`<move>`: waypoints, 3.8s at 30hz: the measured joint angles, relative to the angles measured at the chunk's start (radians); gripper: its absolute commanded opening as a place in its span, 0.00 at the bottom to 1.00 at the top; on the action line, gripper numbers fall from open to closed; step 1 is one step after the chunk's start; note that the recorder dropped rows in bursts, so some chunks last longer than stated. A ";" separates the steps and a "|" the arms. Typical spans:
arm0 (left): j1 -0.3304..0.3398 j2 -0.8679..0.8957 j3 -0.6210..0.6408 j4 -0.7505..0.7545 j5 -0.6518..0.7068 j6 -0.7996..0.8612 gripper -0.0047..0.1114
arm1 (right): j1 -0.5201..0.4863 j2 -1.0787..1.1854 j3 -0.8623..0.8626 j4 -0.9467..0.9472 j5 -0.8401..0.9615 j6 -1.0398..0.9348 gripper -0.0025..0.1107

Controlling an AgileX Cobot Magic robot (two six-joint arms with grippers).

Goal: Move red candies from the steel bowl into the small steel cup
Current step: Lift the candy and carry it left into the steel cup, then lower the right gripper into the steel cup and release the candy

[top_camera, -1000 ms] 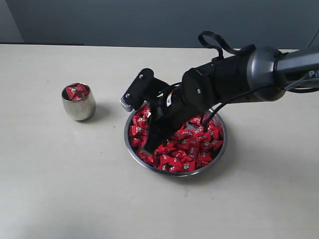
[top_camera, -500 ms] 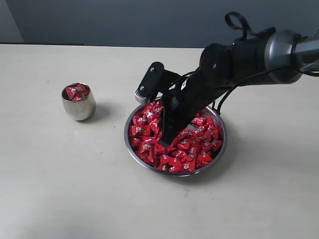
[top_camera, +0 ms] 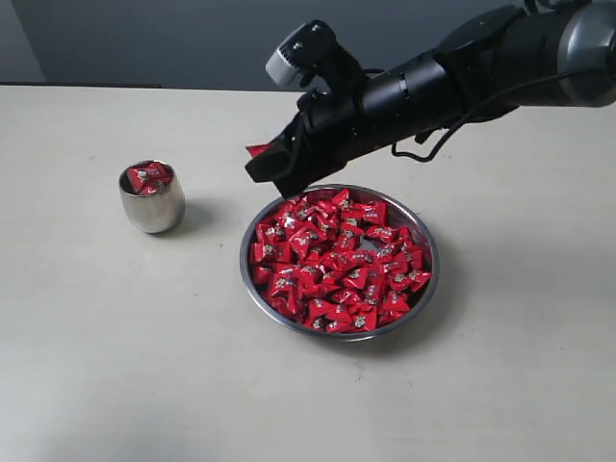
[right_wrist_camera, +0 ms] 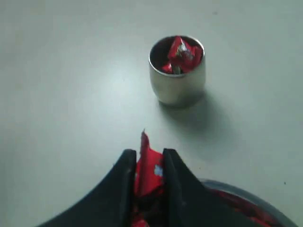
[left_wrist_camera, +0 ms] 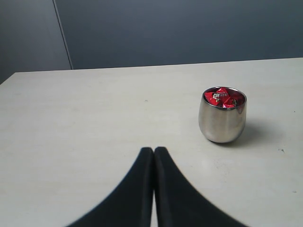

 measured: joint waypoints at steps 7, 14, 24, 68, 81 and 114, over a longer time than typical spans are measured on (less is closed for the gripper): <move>0.000 0.000 0.000 0.000 0.000 0.000 0.04 | 0.010 0.067 -0.105 0.119 0.057 -0.050 0.01; 0.000 0.000 0.000 0.000 0.000 0.000 0.04 | 0.099 0.202 -0.269 0.121 -0.077 -0.053 0.01; 0.000 0.000 0.000 0.000 0.000 0.000 0.04 | 0.130 0.381 -0.505 0.078 -0.093 0.048 0.01; 0.000 0.000 0.000 0.000 0.000 0.000 0.04 | 0.200 0.551 -0.728 -0.104 -0.112 0.256 0.01; 0.000 0.000 0.000 0.000 0.000 0.000 0.04 | 0.246 0.553 -0.728 -0.156 -0.256 0.257 0.01; 0.000 0.000 0.000 0.000 0.000 0.000 0.04 | 0.246 0.582 -0.732 -0.171 -0.264 0.261 0.43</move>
